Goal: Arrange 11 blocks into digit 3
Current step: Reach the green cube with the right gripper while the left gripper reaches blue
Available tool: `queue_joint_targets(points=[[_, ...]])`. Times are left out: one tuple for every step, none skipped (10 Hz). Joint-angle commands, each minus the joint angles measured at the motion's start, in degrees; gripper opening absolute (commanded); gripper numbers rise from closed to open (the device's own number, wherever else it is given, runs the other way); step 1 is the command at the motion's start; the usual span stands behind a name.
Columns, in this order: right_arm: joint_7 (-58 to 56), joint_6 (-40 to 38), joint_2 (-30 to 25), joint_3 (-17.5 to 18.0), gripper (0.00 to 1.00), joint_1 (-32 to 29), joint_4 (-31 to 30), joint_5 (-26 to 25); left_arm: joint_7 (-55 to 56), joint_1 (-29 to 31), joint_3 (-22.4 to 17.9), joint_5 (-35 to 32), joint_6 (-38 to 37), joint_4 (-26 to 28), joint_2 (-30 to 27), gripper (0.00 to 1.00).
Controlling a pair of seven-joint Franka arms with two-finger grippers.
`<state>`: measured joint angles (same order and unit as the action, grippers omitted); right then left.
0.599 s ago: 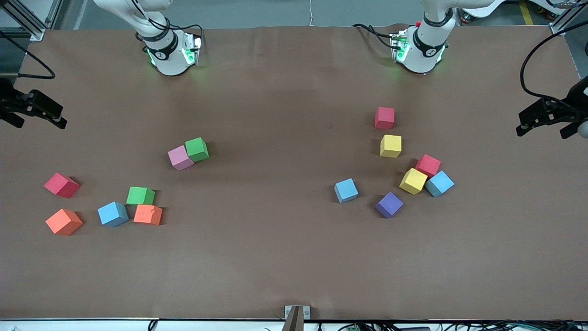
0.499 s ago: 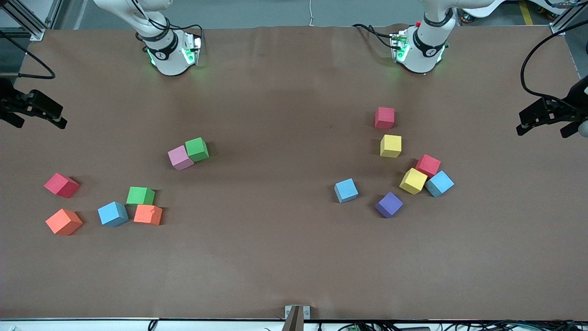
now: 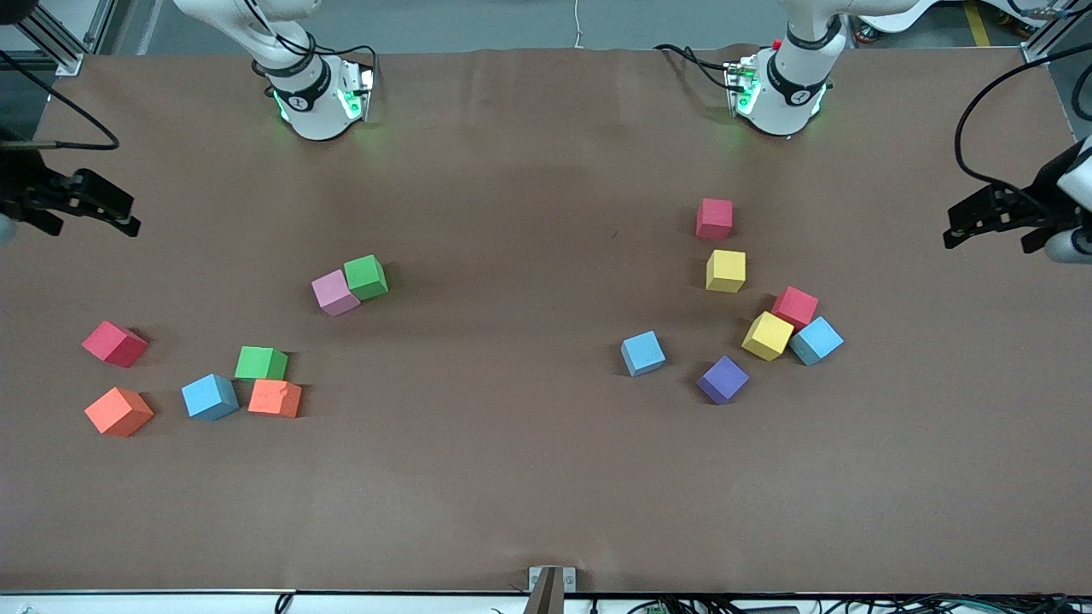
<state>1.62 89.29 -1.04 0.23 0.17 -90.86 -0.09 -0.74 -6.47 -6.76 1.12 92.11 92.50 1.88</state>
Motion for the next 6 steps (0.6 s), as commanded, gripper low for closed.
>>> queue_joint_targets(points=[[2.8,1.7,-0.9,0.0,1.00,1.3,-4.0,0.9,12.1,-0.1,-0.2,0.1,2.7,2.4,4.4,1.00],[10.4,2.8,-0.7,0.0,1.00,2.7,-5.9,1.0,16.6,-0.8,-0.1,0.1,6.5,5.2,5.7,1.00],[17.1,5.8,-0.8,0.0,1.00,3.9,-9.4,2.1,21.8,-0.6,0.0,-0.1,12.9,10.8,6.1,1.00],[26.2,9.4,-0.8,0.0,1.00,5.4,-12.6,3.3,25.0,-0.5,0.0,-0.2,21.6,17.7,6.3,1.00],[32.1,13.5,-0.9,0.0,1.00,6.8,-16.4,3.8,28.6,-0.4,0.0,-0.3,30.4,22.9,8.0,1.00],[36.6,16.8,-1.2,0.0,1.00,8.3,-21.3,3.8,30.3,-0.7,0.1,-0.3,36.2,25.2,10.7,1.00]])
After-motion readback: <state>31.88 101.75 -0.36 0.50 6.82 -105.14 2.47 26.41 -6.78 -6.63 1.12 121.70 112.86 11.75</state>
